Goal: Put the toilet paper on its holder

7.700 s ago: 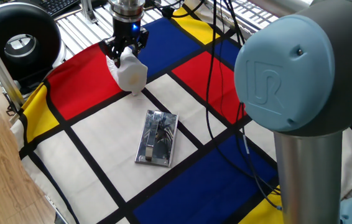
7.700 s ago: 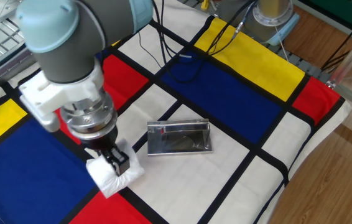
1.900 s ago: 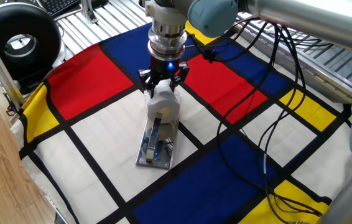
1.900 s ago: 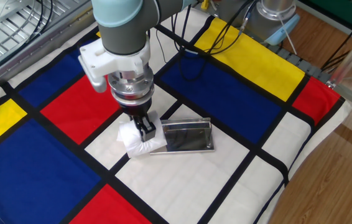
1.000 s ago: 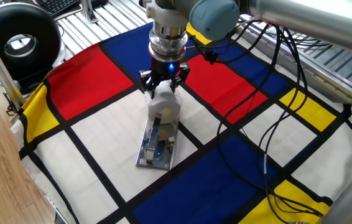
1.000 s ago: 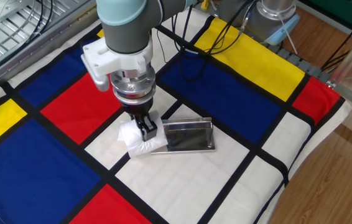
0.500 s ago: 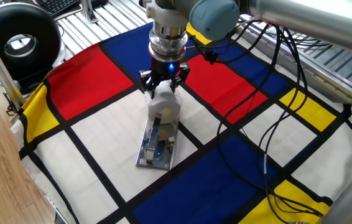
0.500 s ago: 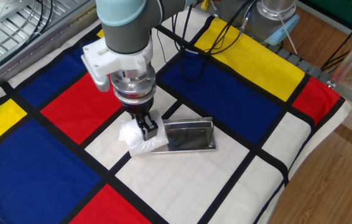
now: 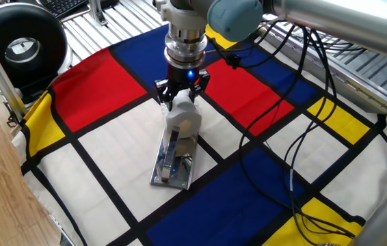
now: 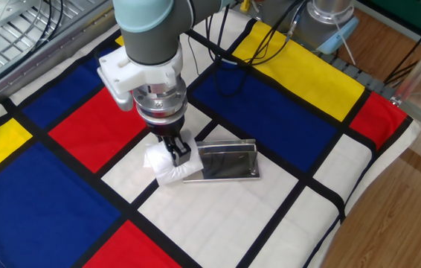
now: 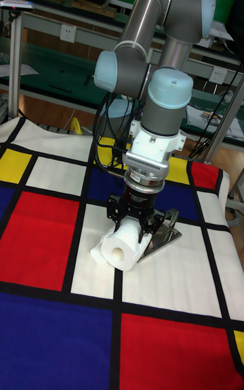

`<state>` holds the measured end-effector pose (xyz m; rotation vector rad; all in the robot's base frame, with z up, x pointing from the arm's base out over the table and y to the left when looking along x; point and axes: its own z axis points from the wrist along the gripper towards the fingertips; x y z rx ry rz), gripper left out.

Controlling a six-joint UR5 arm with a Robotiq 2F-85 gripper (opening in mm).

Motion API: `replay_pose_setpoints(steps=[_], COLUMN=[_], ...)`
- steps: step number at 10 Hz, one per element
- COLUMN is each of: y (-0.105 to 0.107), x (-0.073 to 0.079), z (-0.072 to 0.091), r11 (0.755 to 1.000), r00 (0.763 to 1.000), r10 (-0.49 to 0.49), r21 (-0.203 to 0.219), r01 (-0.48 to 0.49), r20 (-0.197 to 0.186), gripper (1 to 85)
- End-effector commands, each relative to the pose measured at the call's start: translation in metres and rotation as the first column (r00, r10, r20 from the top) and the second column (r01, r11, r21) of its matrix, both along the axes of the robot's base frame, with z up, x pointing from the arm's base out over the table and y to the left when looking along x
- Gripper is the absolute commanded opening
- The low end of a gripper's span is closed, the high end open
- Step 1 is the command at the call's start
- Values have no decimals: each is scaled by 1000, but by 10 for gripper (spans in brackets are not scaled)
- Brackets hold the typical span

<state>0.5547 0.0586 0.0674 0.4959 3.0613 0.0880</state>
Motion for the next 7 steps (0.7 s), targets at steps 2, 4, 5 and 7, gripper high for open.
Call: replay_pose_setpoints(steps=[2,4,5,7], y=[4,5,6,12], x=[0,-5,-6,-6], z=[1,8,9,11], r11=[1000,1000,1000,999], r00=[1000,1000,1000,999], r10=[-2,-13,-20,-44], r21=[18,19,21,23], r01=[2,13,20,44], r20=[-3,-9,-13,-7], gripper=[13,13,13,13])
